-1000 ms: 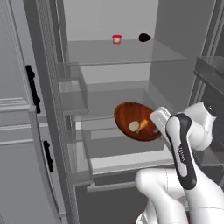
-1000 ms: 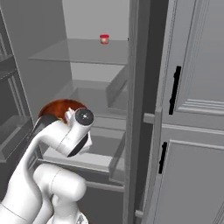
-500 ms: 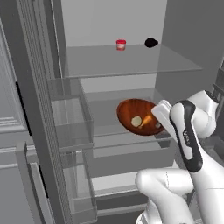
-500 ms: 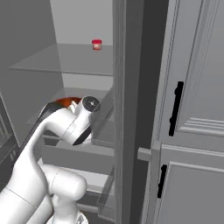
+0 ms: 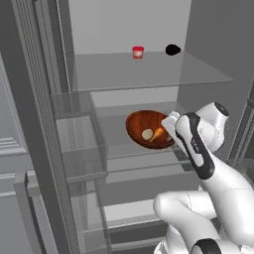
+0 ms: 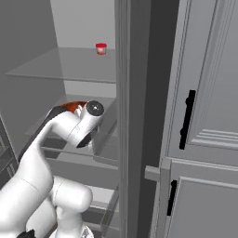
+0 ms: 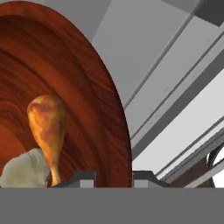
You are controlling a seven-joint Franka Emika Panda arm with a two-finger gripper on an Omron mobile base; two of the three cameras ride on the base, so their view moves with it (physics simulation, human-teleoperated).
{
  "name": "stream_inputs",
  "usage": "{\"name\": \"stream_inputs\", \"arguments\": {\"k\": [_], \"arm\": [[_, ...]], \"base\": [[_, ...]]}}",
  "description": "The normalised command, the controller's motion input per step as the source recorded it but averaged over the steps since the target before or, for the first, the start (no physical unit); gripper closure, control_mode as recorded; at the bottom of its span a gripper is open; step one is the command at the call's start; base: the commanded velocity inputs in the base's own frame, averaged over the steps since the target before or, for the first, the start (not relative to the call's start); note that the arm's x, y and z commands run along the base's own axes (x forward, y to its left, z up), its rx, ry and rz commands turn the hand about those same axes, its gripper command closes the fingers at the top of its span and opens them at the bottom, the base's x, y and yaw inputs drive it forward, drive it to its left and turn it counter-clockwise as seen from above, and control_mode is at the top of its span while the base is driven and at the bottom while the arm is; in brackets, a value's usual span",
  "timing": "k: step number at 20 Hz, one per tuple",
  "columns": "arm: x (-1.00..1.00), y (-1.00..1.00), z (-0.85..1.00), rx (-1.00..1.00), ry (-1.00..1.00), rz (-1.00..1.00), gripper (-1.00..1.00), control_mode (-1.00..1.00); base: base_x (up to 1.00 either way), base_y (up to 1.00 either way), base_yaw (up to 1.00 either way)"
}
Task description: Pick the chicken drumstick and garlic from their plates and place them in the bowl. Then put the bowl in the fridge.
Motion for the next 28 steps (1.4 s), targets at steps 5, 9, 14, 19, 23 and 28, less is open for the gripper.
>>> {"name": "stream_inputs", "arguments": {"k": [5, 9, 14, 19, 23, 28], "arm": [[0.99, 0.00, -0.22, 0.00, 0.00, -0.06, 1.00, -1.00], [0.72, 0.00, -0.32, -0.01, 0.09, -0.02, 1.00, -1.00], [0.70, 0.00, -0.16, -0.02, 0.06, -0.03, 1.00, -1.00], [0.68, 0.00, -0.30, -0.03, 0.03, -0.05, 1.00, -1.00], [0.45, 0.00, -0.47, -0.08, 0.06, -0.02, 1.00, -1.00], [0.16, 0.00, -0.01, 0.00, 0.00, 0.00, -1.00, -1.00]], "base": [[0.00, 0.00, 0.00], [0.00, 0.00, 0.00], [0.00, 0.00, 0.00], [0.00, 0.00, 0.00], [0.00, 0.00, 0.00], [0.00, 0.00, 0.00]]}}
